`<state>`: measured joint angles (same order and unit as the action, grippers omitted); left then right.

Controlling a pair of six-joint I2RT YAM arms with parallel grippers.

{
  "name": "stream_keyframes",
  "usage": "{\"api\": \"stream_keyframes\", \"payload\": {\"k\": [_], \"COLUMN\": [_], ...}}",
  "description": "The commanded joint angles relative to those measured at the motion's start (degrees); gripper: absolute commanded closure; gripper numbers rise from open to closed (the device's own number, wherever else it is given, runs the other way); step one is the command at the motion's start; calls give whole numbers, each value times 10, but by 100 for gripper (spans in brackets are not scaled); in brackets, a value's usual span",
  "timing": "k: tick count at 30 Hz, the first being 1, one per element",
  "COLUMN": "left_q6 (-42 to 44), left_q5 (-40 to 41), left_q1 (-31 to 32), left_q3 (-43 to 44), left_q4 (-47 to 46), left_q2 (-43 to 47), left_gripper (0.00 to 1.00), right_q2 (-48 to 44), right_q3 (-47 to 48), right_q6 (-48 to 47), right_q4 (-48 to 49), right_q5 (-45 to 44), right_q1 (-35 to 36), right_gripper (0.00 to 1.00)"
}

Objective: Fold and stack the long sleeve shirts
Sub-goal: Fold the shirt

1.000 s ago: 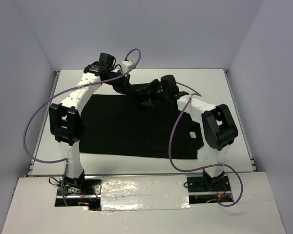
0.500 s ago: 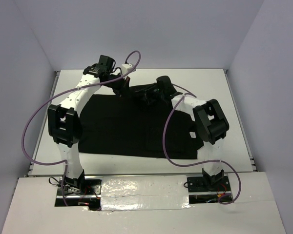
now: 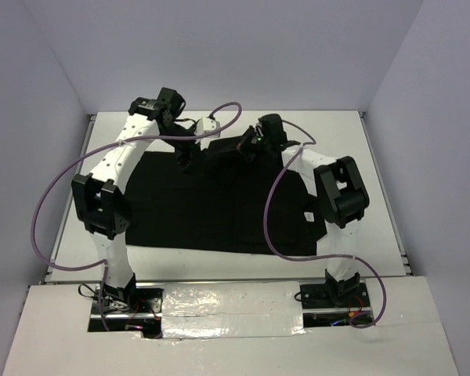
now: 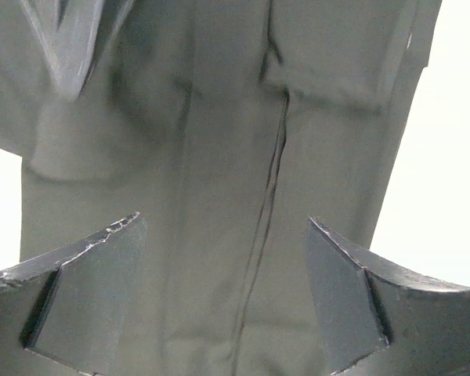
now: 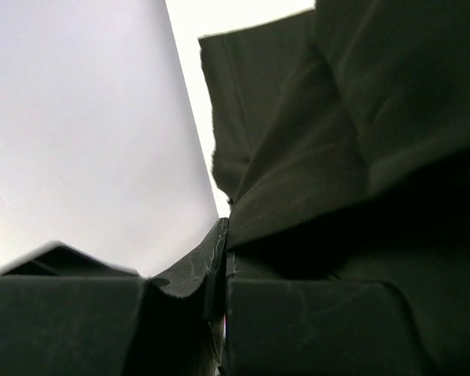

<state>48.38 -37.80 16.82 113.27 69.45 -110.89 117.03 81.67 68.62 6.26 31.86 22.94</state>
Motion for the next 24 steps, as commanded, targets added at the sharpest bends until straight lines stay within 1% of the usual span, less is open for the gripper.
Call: {"api": "stream_keyframes", "payload": {"k": [1, 2, 3, 4, 5, 6, 7, 8, 9, 10, 11, 12, 13, 14, 15, 16, 17, 18, 19, 22, 24], "left_q6": [147, 145, 98, 68, 49, 36, 31, 31, 42, 57, 78, 101, 126, 135, 146, 168, 171, 161, 153, 142, 116], "left_q5": [24, 42, 77, 89, 88, 81, 63, 65, 76, 95, 124, 134, 142, 141, 135, 127, 118, 116, 113, 98, 85], "left_q1": [-15, -15, -15, -15, -15, -14, -11, -7, 14, 29, 43, 71, 81, 89, 96, 98, 99, 100, 99, 99, 99], "left_q3": [-28, -60, -127, -153, -173, -202, -219, -241, -289, -307, -321, -329, -328, -322, -306, -296, -286, -265, -254, -242, -239], "left_q4": [59, -8, -55, -99, -127, -164, -186, -218, -299, -332, -353, -367, -381, -383, -382, -373, -371, -373, -373, -381, -404], "left_q2": [65, 79, 98, 101, 98, 90, 90, 95, 107, 111, 112, 105, 100, 94, 76, 67, 56, 35, 25, 3, -8], "left_gripper": [6, 6, 7, 8, 10, 17, 19, 21, 26, 29, 33, 34, 36, 37, 39, 39, 39, 39, 38, 34, 32], "right_q2": [-60, -64, -66, -61, -55, -45, -25, -16, -4, 18, 28, 39, 57, 66, 75, 94, 103, 122, 133, 173, 183], "right_q3": [-17, -28, -36, -41, -46, -44, -41, -25, -12, 4, 45, 67, 88, 124, 140, 155, 187, 204, 238, 293, 294], "right_q6": [-102, -112, -111, -111, -109, -105, -104, -105, -117, -130, -146, -162, -194, -204, -212, -222, -230, -239, -267, -320, -361], "right_q4": [-18, -25, -23, -19, -10, -4, 1, 4, 2, -10, -45, -60, -83, -115, -123, -132, -137, -145, -166, -229, -240], "right_q5": [62, 61, 62, 65, 75, 81, 87, 87, 87, 82, 67, 56, 44, 31, 20, 20, 22, 21, 18, 16, 32], "right_q1": [-7, -11, -11, -15, -19, -25, -28, -30, -36, -39, -40, -45, -48, -53, -56, -68, -72, -77, -85, -95, -98], "right_gripper": [100, 100, 100, 100, 100, 100, 99, 98, 97, 92, 89, 88, 80, 76, 70, 61, 59, 53, 51, 47, 46]}}
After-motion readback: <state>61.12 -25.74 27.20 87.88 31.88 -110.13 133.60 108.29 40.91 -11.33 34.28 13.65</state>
